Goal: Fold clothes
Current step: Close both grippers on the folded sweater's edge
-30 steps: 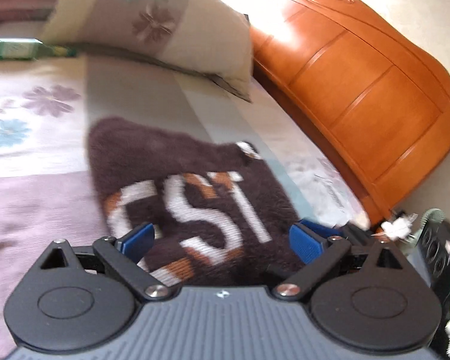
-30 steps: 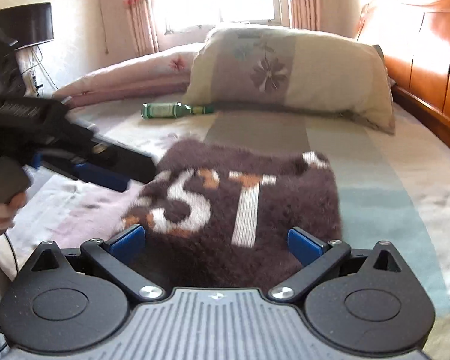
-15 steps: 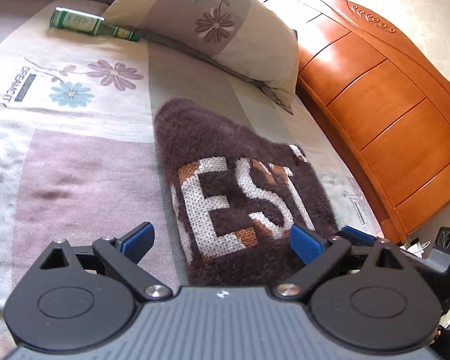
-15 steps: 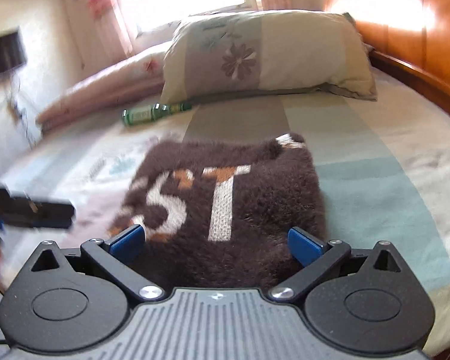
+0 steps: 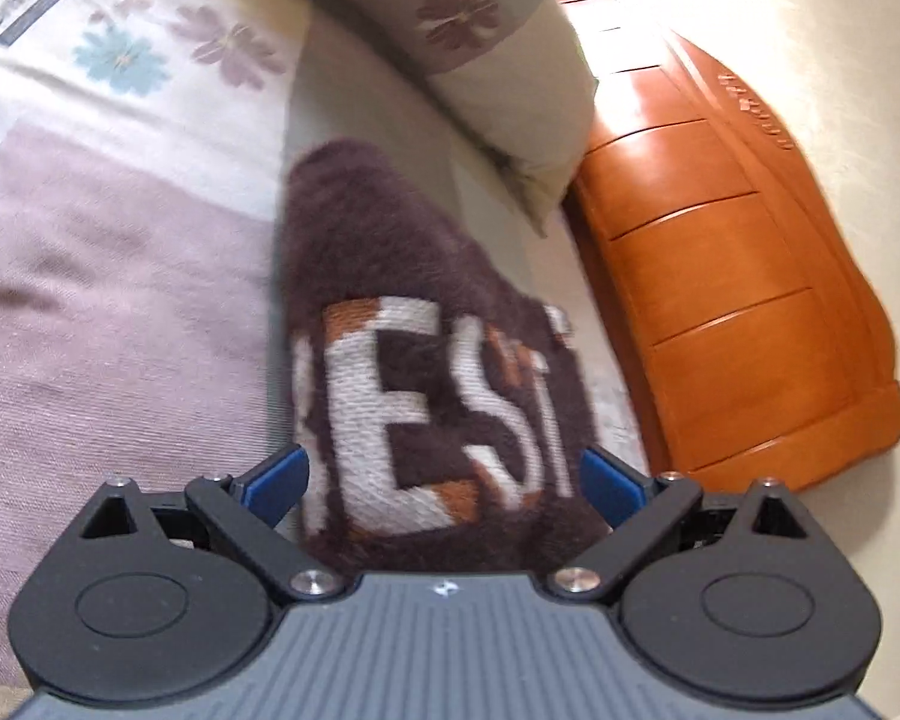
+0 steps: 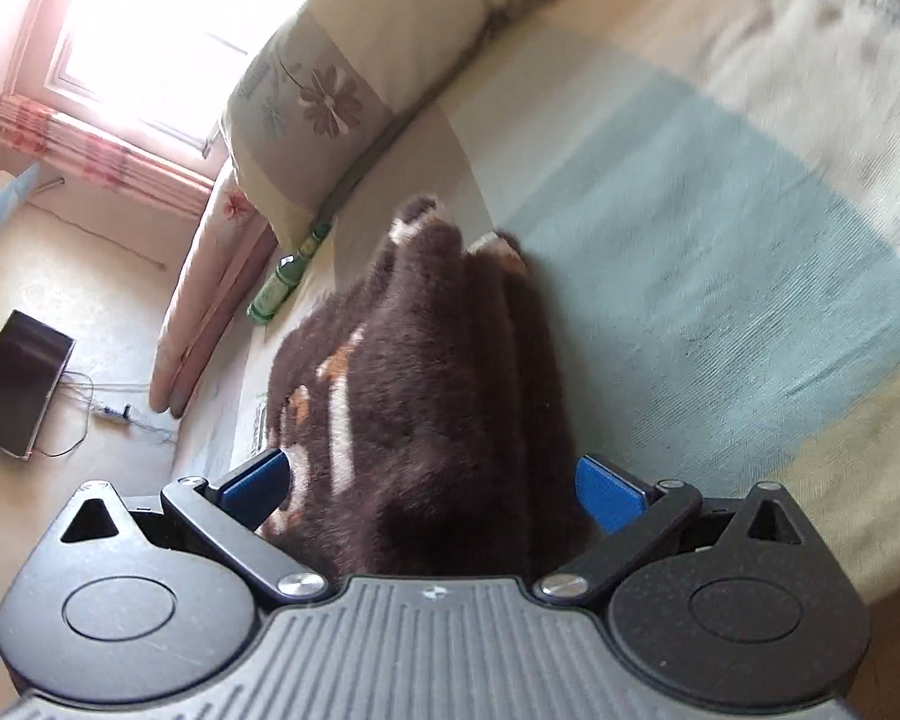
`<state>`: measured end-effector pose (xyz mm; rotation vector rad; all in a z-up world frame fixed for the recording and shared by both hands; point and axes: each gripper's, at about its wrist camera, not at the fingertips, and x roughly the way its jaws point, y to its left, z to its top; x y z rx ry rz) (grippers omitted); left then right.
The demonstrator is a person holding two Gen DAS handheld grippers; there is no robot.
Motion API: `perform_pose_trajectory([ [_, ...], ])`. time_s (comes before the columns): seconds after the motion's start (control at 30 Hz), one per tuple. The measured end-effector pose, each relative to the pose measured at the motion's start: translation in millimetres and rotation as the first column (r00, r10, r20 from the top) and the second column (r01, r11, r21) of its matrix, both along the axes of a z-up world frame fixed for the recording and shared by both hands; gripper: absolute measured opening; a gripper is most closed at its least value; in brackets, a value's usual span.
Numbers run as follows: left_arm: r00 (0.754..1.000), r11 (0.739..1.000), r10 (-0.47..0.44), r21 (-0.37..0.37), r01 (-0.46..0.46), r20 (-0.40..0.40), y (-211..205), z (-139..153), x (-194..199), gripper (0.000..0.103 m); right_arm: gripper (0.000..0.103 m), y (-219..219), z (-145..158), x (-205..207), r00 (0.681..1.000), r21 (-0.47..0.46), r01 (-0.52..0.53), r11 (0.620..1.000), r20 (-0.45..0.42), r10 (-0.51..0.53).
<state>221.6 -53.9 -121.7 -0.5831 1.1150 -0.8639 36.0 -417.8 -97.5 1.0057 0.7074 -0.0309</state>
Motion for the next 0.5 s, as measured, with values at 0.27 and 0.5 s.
perform_pose_trajectory([
  [0.27, 0.993, 1.0, 0.007, -0.008, -0.008, -0.116, -13.0, -32.5, 17.5, 0.096, 0.103, -24.4, -39.7, 36.1, 0.996, 0.175, -0.078, 0.981, -0.034, 0.085],
  [0.5, 0.984, 0.999, 0.005, -0.051, -0.014, -0.181, -27.0, -48.4, 35.3, 0.096, 0.103, -22.8, -43.2, 76.6, 0.982, 0.197, -0.175, 0.965, -0.035, 0.185],
])
